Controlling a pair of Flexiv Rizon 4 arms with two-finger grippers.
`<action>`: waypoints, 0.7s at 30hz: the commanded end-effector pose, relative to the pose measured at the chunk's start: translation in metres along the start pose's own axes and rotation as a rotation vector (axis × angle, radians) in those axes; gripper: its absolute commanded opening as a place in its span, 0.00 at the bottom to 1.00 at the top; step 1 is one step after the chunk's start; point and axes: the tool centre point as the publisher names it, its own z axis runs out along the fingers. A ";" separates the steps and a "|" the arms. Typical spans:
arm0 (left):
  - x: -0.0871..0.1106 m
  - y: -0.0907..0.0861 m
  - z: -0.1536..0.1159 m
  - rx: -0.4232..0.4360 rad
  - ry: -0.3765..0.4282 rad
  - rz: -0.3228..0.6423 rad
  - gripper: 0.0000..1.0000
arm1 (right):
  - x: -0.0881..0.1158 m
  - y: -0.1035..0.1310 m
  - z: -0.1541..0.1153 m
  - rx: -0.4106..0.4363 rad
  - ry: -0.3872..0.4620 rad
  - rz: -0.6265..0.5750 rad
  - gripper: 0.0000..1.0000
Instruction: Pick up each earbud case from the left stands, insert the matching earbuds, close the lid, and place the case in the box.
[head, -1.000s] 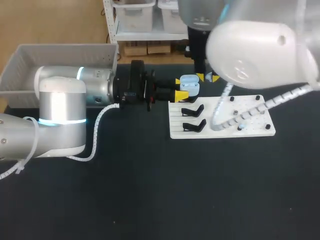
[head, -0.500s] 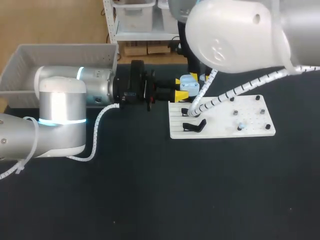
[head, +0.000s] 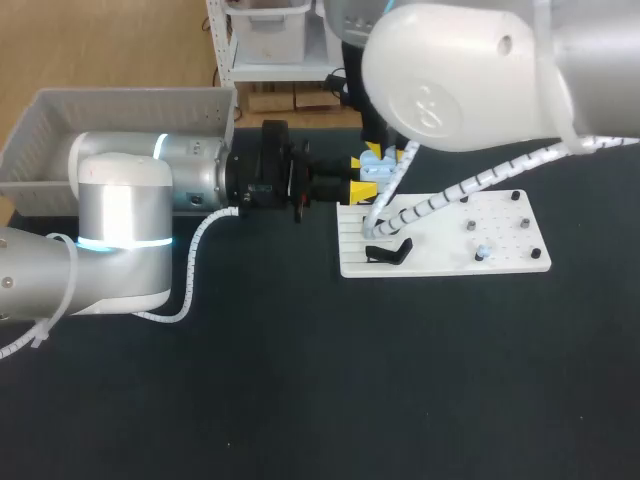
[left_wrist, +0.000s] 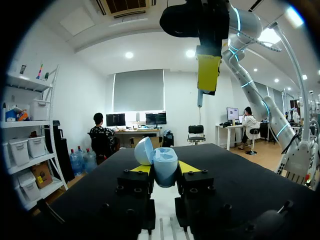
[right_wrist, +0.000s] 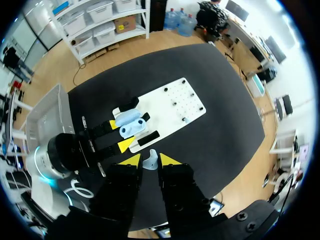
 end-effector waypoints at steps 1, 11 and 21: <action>0.001 -0.001 0.000 -0.004 -0.002 0.003 0.00 | -0.008 0.010 0.002 0.039 0.025 0.053 0.00; 0.001 -0.001 0.000 -0.004 -0.002 0.003 0.00 | -0.010 0.019 0.009 0.077 0.022 0.141 0.00; 0.001 -0.001 0.000 -0.004 -0.002 0.003 0.00 | -0.011 0.023 0.024 0.072 0.017 0.153 0.00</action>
